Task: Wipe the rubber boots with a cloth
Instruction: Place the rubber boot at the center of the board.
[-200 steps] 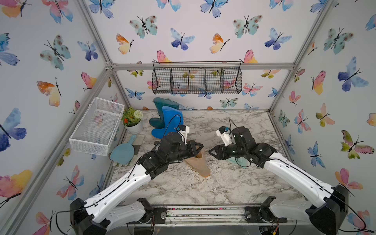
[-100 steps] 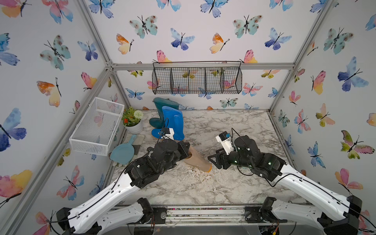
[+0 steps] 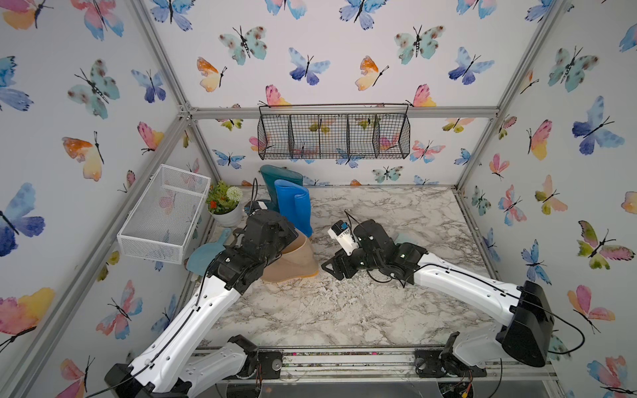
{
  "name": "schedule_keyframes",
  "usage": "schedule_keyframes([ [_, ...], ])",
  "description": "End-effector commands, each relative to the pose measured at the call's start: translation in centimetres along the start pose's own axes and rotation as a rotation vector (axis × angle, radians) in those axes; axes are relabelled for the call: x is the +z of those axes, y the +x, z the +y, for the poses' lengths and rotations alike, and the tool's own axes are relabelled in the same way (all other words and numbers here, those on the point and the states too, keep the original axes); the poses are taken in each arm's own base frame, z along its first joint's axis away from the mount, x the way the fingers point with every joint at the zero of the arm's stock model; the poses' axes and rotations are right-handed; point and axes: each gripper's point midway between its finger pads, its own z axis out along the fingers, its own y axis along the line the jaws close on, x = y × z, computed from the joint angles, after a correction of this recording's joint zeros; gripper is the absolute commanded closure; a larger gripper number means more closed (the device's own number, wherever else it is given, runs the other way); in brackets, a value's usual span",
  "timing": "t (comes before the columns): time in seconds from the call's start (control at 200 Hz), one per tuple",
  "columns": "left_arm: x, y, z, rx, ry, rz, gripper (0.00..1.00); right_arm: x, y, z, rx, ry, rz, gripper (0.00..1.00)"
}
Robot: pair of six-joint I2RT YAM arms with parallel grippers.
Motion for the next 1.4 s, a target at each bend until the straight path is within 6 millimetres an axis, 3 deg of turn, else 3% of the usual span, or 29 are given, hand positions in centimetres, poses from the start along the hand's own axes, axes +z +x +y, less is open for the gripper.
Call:
schedule_keyframes([
  [0.0, 0.7, -1.6, -4.1, 0.025, 0.198, 0.023, 1.0, 2.5, -2.0, 0.0, -0.036, -0.01, -0.041, 0.24],
  [0.095, 2.1, -1.9, -4.1, 0.04, 0.198, 0.05, 1.0, 5.0, -2.3, -0.4, -0.026, -0.012, -0.014, 0.24],
  [0.235, 3.7, -2.8, -4.6, 0.068, 0.197, 0.062, 1.0, 7.1, -2.6, -1.8, -0.016, 0.043, -0.005, 0.23],
  [0.35, 4.4, -3.8, -5.3, 0.084, 0.224, 0.056, 1.0, 8.0, -2.7, -4.1, 0.006, 0.136, 0.001, 0.23],
  [0.681, 7.1, -3.9, -6.7, 0.147, 0.25, 0.123, 1.0, 9.6, -3.8, -7.4, 0.077, 0.17, 0.002, 0.24],
  [0.781, 7.7, -3.3, -6.1, 0.168, 0.237, 0.154, 0.69, 9.7, -3.7, -8.0, 0.097, 0.184, 0.006, 0.24],
  [0.836, 7.7, -3.0, -5.8, 0.185, 0.231, 0.168, 0.59, 9.6, -3.8, -8.2, 0.1, 0.188, 0.006, 0.24],
  [1.056, 6.0, -3.4, -6.4, 0.247, 0.285, 0.149, 0.52, 7.7, -5.0, -9.2, 0.065, 0.284, -0.02, 0.24],
  [1.186, 4.0, -4.3, -7.8, 0.323, 0.336, 0.111, 0.41, 6.4, -5.7, -9.3, 0.054, 0.317, -0.045, 0.24],
  [1.391, 0.1, -5.0, -10.7, 0.462, 0.443, 0.083, 0.13, 4.6, -6.8, -9.1, 0.056, 0.342, -0.081, 0.24],
])
